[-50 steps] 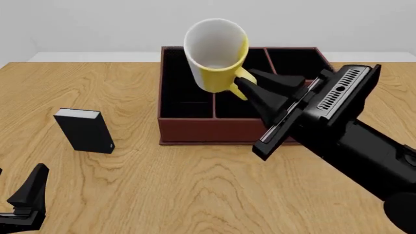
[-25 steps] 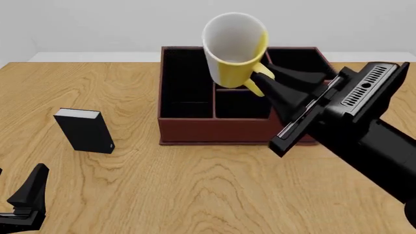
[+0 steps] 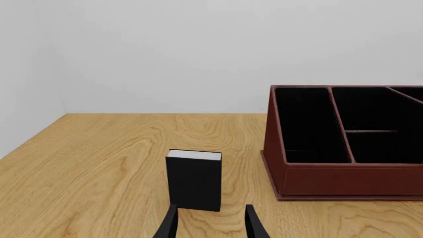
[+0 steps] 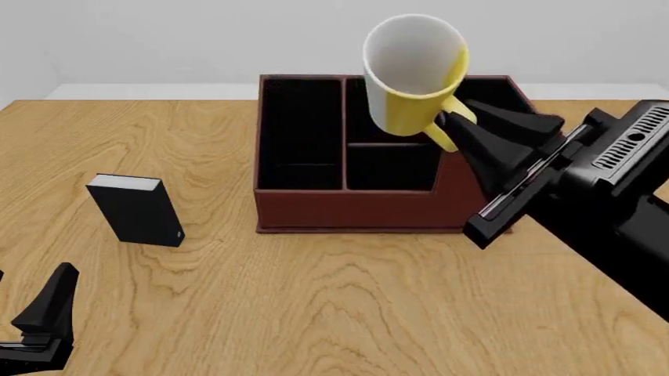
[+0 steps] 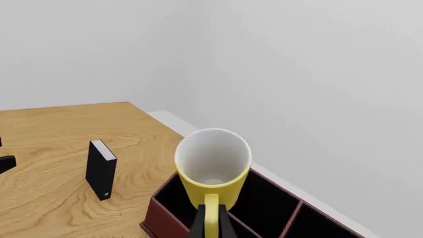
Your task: Pick up the yellow and white mug and place it to the right of the caddy.
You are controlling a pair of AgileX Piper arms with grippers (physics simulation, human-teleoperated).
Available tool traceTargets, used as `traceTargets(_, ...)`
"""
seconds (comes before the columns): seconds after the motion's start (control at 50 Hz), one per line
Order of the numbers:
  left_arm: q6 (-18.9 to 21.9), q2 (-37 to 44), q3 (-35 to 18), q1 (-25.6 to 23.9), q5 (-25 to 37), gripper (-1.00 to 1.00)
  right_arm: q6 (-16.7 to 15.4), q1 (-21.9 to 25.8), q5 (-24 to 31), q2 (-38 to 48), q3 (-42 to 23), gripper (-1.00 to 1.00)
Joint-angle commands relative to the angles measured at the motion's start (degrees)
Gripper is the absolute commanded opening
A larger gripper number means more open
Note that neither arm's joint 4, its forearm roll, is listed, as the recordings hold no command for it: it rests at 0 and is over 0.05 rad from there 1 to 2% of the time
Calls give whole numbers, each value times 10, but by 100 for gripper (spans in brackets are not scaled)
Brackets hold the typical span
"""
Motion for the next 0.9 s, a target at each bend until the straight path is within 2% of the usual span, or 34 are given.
traceTargets(0.02, 0, 0, 0, 0, 0, 100, 5, -18, 11, -22, 3, -100)
traceTargets(0.34, 0, 0, 0, 0, 0, 100, 11, -43, 49, -69, 8, -100)
traceTargets(0.9, 0, 0, 0, 0, 0, 100, 15, -85, 85, -120, 18, -100)
